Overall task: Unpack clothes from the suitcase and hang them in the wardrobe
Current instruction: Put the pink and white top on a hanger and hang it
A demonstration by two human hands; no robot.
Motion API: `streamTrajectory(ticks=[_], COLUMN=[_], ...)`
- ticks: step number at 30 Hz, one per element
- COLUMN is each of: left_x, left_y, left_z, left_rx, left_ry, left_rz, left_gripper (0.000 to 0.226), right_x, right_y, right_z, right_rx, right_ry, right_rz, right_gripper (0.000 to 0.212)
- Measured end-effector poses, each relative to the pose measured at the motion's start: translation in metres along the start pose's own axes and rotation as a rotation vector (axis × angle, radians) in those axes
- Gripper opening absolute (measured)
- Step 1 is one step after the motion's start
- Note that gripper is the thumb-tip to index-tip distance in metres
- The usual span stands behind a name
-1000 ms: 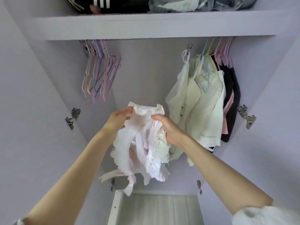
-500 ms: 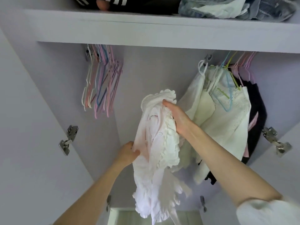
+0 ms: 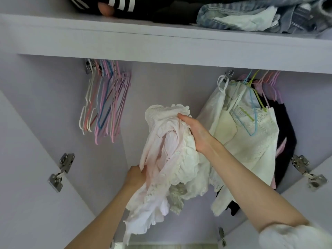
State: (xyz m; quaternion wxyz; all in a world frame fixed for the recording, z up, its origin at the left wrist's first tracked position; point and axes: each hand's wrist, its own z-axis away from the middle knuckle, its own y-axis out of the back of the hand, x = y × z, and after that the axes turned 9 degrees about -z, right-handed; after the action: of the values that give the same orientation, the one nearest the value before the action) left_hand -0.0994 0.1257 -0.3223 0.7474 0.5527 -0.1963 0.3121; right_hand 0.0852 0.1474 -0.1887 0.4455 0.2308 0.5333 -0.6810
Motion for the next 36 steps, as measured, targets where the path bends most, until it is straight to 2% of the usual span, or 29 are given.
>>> streamTrajectory(ticks=[3, 8, 10, 12, 14, 16, 20, 22, 25, 27, 31, 33, 36], left_x=[-0.012, -0.039, -0.051, -0.063, -0.071, -0.073, -0.062, -0.056, -0.053, -0.056, -0.059, -0.061, -0.067], left_y=[0.017, 0.047, 0.057, 0.069, 0.08, 0.094, 0.12, 0.131, 0.141, 0.144, 0.144, 0.144, 0.142], left_z=[-0.006, -0.017, -0.018, -0.015, -0.008, -0.005, 0.002, 0.005, 0.008, 0.009, 0.007, 0.003, -0.007], left_rx=[0.077, 0.105, 0.075, -0.038, -0.128, -0.149, -0.198, -0.229, -0.222, -0.249, -0.301, -0.32, -0.299], left_ry=[0.061, 0.266, 0.341, 0.391, 0.38, 0.354, 0.271, 0.241, 0.222, 0.201, 0.157, 0.155, 0.171], left_rz=[-0.023, 0.049, 0.252, 0.495, 0.544, 0.562, 0.643, 0.707, 0.777, 0.788, 0.722, 0.661, 0.566], left_gripper=[0.03, 0.021, 0.014, 0.015, 0.014, 0.017, 0.019, 0.023, 0.027, 0.03, 0.036, 0.041, 0.046], right_x=[-0.004, 0.004, 0.012, 0.018, 0.024, 0.03, 0.038, 0.04, 0.041, 0.043, 0.047, 0.047, 0.048], right_y=[0.011, 0.032, 0.031, 0.026, 0.017, 0.003, -0.041, -0.07, -0.113, -0.138, -0.161, -0.163, -0.157], right_z=[-0.008, -0.032, -0.047, -0.061, -0.076, -0.089, -0.108, -0.116, -0.128, -0.136, -0.149, -0.155, -0.165], right_rx=[-0.024, 0.042, 0.106, 0.176, 0.202, 0.192, 0.133, 0.082, 0.004, -0.017, 0.042, 0.083, 0.166], right_ry=[-0.034, -0.084, -0.098, -0.088, -0.089, -0.117, -0.117, -0.079, -0.019, 0.001, 0.005, 0.025, 0.107], right_rz=[0.035, 0.228, 0.38, 0.525, 0.628, 0.695, 0.741, 0.732, 0.609, 0.536, 0.493, 0.491, 0.54], right_gripper=[0.031, 0.017, 0.015, 0.02, 0.035, 0.043, 0.032, 0.037, 0.041, 0.035, 0.01, 0.004, 0.018])
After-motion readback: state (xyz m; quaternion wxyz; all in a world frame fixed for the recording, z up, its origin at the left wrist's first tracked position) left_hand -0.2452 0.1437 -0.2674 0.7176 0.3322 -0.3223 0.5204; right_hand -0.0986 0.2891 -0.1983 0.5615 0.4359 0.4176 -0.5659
